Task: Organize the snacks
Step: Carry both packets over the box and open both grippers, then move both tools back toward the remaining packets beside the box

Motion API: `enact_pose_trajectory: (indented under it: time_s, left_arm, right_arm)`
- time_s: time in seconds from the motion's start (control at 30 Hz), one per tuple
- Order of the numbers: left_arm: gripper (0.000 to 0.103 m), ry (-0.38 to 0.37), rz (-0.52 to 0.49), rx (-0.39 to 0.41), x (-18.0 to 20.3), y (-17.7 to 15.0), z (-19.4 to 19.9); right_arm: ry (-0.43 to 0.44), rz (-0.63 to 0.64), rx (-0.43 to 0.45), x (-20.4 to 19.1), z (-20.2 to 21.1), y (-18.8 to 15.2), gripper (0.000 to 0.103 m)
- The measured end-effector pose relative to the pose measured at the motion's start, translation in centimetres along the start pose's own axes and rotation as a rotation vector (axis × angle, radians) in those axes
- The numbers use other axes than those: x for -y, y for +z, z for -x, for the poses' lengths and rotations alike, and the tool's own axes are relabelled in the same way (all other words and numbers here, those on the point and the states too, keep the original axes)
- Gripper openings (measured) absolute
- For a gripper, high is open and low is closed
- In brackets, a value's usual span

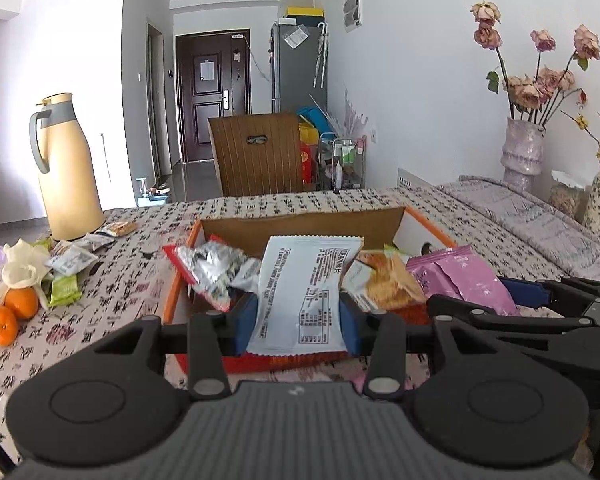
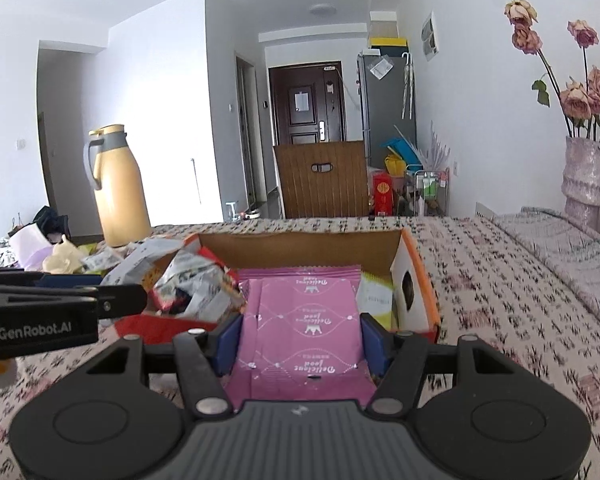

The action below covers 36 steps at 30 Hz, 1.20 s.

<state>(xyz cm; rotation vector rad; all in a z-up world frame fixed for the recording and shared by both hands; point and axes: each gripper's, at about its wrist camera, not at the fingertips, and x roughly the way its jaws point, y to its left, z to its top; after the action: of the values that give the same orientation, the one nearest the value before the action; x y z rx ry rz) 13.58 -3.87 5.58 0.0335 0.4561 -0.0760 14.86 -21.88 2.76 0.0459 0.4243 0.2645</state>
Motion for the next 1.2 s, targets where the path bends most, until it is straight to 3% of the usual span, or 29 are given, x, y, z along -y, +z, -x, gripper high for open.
enact_pose_trajectory:
  time_s: [0.47,0.77,0.83,0.9,0.93,1.07,1.1,1.2]
  left_arm:
    - [0.044,0.030,0.029,-0.001,-0.5,3.1,-6.1]
    - [0.044,0.055,0.068,-0.031,-1.6,2.7,-10.0]
    - [0.046,0.050,0.080,-0.026,-1.9,2.4,-10.4]
    - [0.048,0.053,0.088,-0.020,-2.2,2.2,-10.5]
    - [0.050,0.049,0.091,-0.013,-2.3,2.2,-10.5]
    - [0.098,0.081,0.115,0.019,-2.8,2.1,-9.9]
    - [0.103,0.095,0.125,0.031,-2.9,2.2,-9.8]
    - [0.103,0.114,0.147,0.042,-3.3,2.4,-9.6]
  right_arm:
    - [-0.023,-0.001,-0.030,1.0,-7.2,3.1,0.061]
    - [-0.049,-0.008,-0.035,1.9,-10.3,3.5,0.061]
    - [-0.055,-0.016,-0.034,2.1,-10.5,3.3,0.063]
    - [-0.058,-0.024,-0.035,2.3,-10.6,3.2,0.076]
    - [-0.062,-0.028,-0.033,2.5,-10.7,3.1,0.080]
    - [-0.075,-0.053,-0.025,3.1,-10.5,3.0,0.097]
    - [-0.076,-0.063,-0.027,3.3,-10.5,3.0,0.103]
    - [-0.084,-0.083,-0.029,3.8,-10.4,3.0,0.103]
